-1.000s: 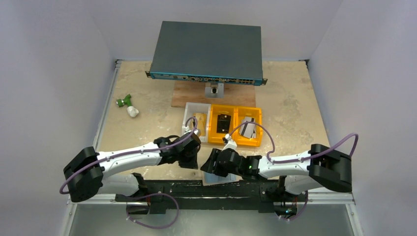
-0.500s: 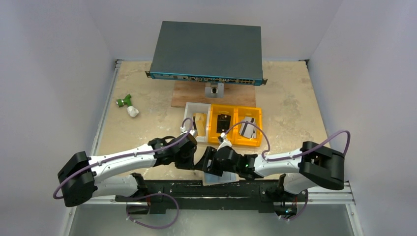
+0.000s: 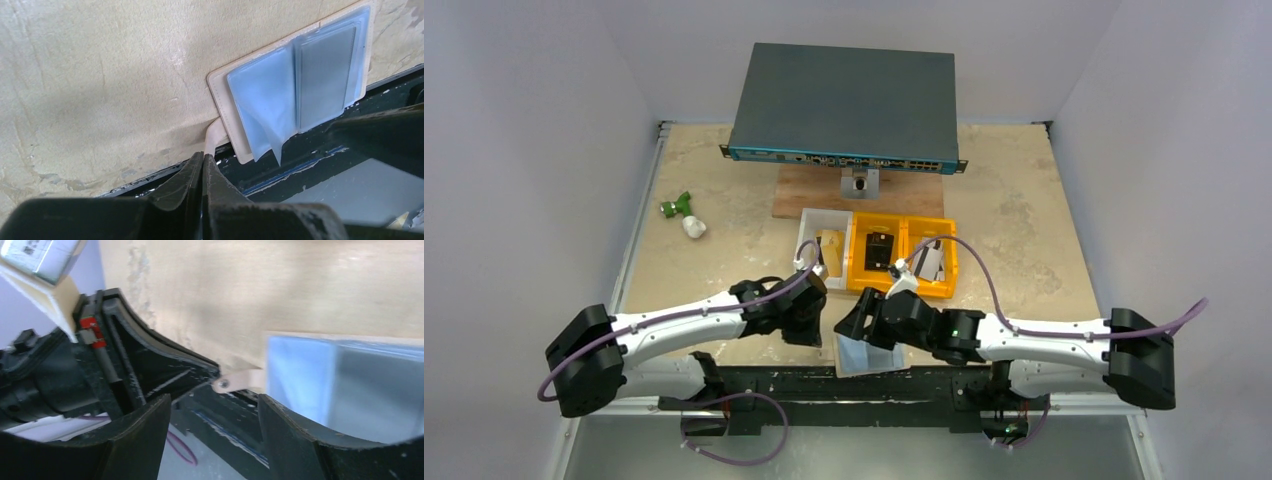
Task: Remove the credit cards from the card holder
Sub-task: Remove the credit card from the card holder.
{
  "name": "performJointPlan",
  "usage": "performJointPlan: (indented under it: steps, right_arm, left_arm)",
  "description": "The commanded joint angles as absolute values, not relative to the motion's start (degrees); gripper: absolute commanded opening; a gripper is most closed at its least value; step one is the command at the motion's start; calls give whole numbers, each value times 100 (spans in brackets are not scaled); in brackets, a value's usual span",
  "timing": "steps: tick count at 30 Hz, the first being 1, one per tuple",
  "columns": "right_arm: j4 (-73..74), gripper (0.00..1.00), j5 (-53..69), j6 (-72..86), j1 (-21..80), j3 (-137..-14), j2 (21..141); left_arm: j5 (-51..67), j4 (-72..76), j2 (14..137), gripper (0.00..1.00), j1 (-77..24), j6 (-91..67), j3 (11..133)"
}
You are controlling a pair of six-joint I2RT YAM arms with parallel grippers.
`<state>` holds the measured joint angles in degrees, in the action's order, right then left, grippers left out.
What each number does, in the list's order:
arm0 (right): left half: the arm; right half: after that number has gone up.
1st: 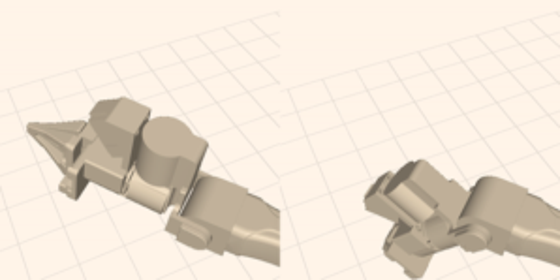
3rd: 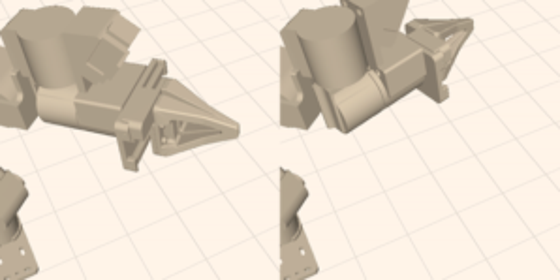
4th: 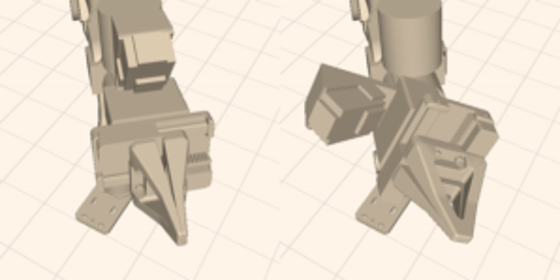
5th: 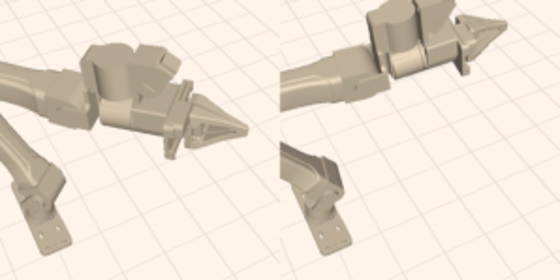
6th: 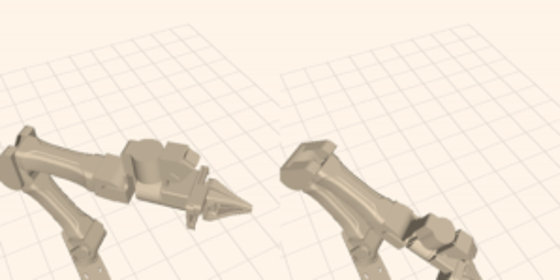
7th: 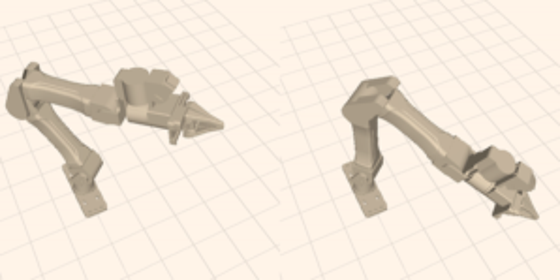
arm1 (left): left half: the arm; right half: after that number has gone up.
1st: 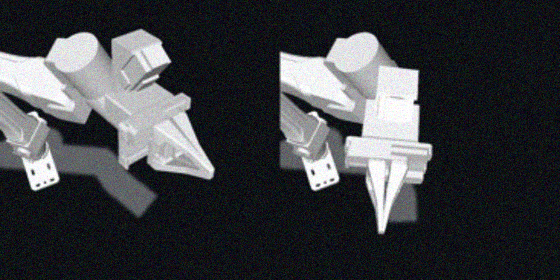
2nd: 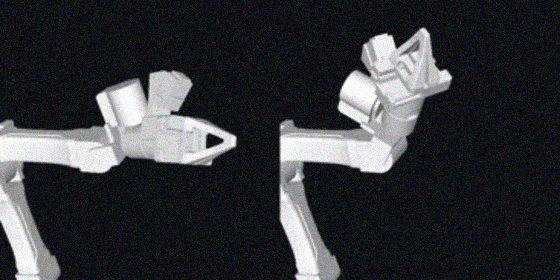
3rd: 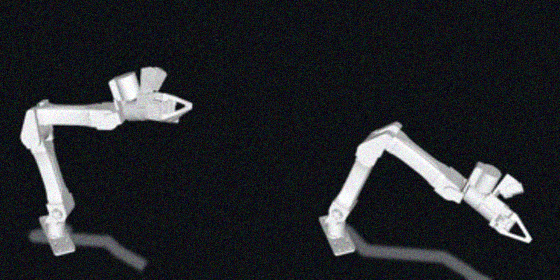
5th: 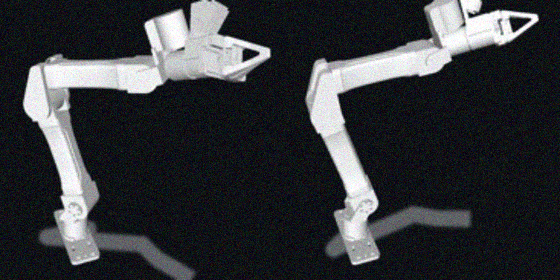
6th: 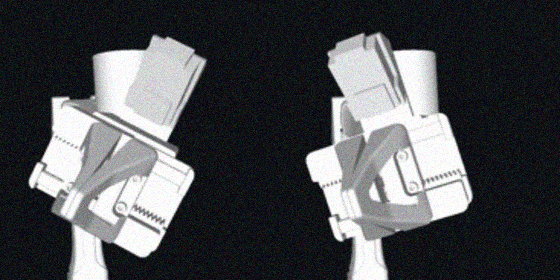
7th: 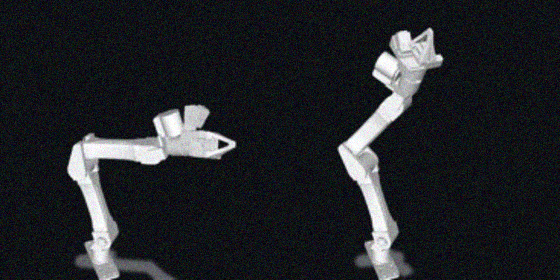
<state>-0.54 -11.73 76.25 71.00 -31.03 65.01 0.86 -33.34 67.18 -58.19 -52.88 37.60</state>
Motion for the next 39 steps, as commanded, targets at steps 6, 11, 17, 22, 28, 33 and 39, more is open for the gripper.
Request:
performJointPlan:
  steps: [6, 11, 17, 22, 28, 33, 39]
  right_arm:
    - [1928, 49, -2017, 7930, 7066, -2492, 5598]
    - [1949, 47, -2041, 7792, 7067, -2520, 5716]
    - [1763, 46, -1930, 7717, 7066, -2598, 6210]
    - [1635, 46, -1883, 7734, 7069, -2589, 6436]
    - [1827, 46, -2105, 7604, 7074, -2897, 6618]
    - [1913, 47, -2109, 7434, 7100, -3174, 6671]
    - [2030, 48, -2118, 7345, 7136, -3361, 6692]
  left_arm:
    - [519, -2632, 7400, 0, -5816, -5151, 3779]
    - [590, -2489, 7650, 0, -5812, -5163, 3792]
    - [631, -2386, 7781, 0, -5810, -5185, 3756]
    - [652, -2346, 7807, 0, -5810, -5194, 3735]
    - [687, -2307, 7880, 0, -5810, -5170, 3752]
    - [720, -2255, 7948, 0, -5810, -5168, 3744]
    - [724, -2211, 7986, 0, -5811, -5168, 3727]
